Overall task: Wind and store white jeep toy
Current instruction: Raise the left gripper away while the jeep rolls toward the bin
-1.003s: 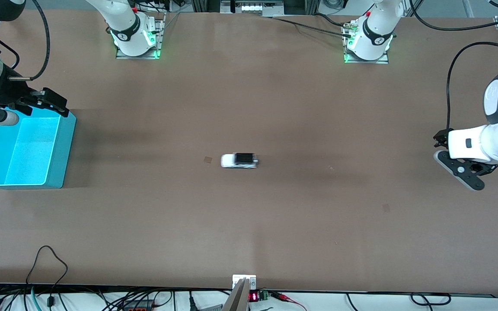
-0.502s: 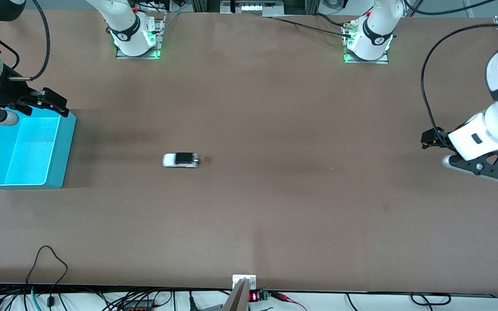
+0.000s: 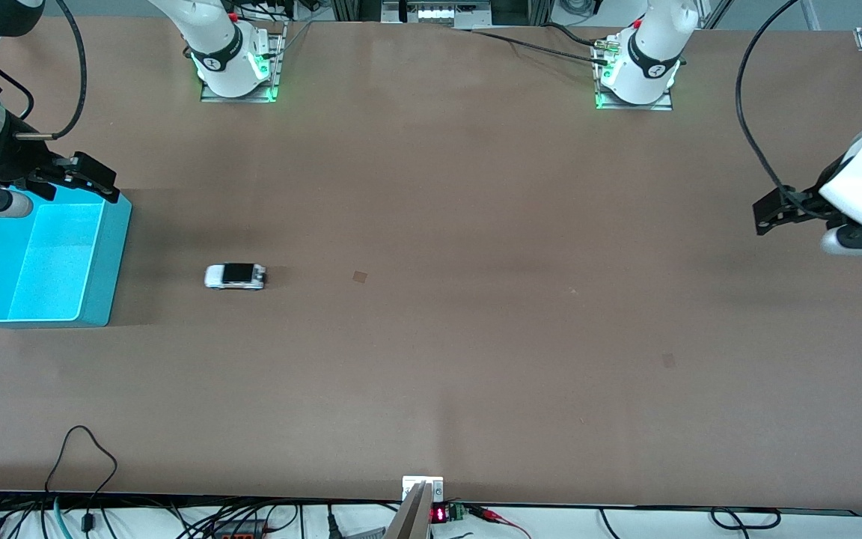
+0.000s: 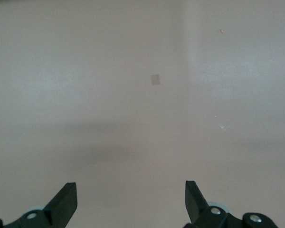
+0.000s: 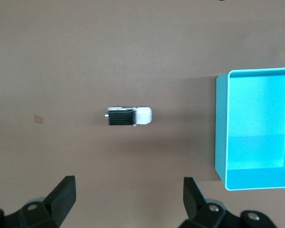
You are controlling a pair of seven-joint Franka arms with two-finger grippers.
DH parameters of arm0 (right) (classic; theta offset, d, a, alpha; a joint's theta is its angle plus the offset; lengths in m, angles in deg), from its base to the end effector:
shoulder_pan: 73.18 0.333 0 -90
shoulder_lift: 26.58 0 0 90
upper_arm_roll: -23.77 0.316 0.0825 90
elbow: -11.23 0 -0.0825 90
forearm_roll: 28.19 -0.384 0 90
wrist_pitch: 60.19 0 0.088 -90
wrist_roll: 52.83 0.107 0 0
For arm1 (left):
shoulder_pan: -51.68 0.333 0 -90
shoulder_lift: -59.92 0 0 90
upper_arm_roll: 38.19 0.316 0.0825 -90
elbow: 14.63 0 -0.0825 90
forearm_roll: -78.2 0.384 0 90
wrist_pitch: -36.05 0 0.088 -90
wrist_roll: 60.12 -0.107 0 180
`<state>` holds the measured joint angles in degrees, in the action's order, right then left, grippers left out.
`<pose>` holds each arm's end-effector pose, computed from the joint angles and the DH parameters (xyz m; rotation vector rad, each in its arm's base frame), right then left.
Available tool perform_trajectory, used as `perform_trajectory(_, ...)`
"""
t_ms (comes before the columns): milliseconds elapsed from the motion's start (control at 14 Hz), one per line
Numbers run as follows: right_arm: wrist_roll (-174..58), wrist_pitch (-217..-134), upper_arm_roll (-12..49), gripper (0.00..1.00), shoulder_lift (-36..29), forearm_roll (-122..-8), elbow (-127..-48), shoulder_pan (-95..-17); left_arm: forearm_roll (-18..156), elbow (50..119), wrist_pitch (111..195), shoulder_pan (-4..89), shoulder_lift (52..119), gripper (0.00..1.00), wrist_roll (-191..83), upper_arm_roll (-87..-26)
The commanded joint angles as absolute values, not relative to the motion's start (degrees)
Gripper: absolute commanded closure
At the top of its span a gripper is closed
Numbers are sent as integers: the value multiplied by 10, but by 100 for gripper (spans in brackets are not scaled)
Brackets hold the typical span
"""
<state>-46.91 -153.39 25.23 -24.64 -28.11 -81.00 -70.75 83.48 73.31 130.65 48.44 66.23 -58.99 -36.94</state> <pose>0.5670 0.0382 0.5919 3.1390 -0.0555 -0.0264 0.5944 -0.0122 0.5858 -3.0473 0.0339 -0.0133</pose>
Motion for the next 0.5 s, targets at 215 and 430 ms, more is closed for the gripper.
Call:
perform_trajectory(215, -469, -1531, 254, 0, -243, -290, -800, -708, 819, 818, 1336, 442, 597, 0, -589, -320)
perform_trajectory(430, -477, -1532, 254, 0, -242, -290, -800, -708, 819, 822, 1337, 437, 590, 0, -590, -321)
